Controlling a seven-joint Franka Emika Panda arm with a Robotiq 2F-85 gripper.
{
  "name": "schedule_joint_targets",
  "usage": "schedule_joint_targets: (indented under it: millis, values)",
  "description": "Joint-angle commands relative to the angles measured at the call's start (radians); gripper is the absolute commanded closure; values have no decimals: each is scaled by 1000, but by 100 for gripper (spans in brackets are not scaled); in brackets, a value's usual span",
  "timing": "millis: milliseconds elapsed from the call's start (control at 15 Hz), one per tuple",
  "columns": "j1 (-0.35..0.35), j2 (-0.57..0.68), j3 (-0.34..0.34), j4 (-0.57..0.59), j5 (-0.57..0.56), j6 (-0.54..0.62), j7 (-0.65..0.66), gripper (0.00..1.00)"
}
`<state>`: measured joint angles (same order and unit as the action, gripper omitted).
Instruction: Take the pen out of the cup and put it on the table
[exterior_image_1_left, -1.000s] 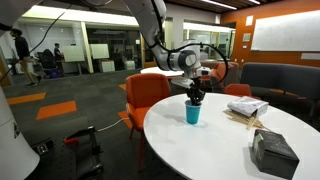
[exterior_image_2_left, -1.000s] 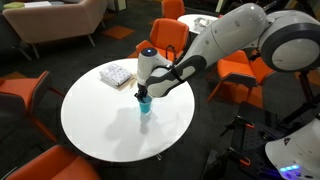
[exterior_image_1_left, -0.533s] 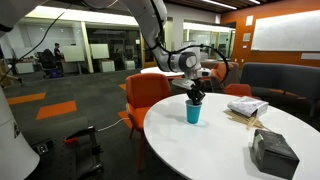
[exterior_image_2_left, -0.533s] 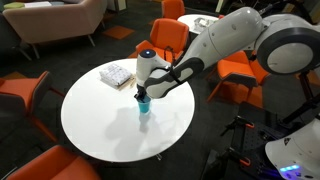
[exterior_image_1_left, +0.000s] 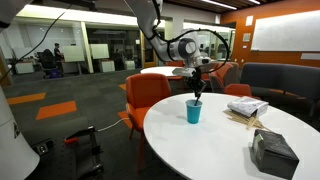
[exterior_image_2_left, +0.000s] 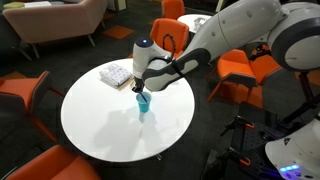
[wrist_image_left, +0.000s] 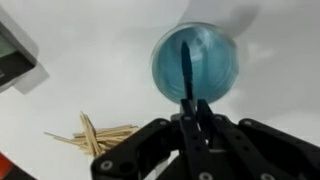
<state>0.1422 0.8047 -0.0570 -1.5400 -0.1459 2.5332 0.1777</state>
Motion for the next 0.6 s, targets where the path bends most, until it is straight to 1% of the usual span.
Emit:
schedule_joint_targets:
  millis: [0, 133, 267, 400, 533]
  values:
    - [48, -109, -29, -79, -39, -43, 20, 100]
    - [95, -158, -59, -109, -100, -28, 51, 100]
    - [156, -207, -98, -142, -201, -20, 100, 100]
    - [148, -240, -46, -164, -205, -16, 70, 100]
    - [93, -231, 65, -159, -89, -46, -34, 100]
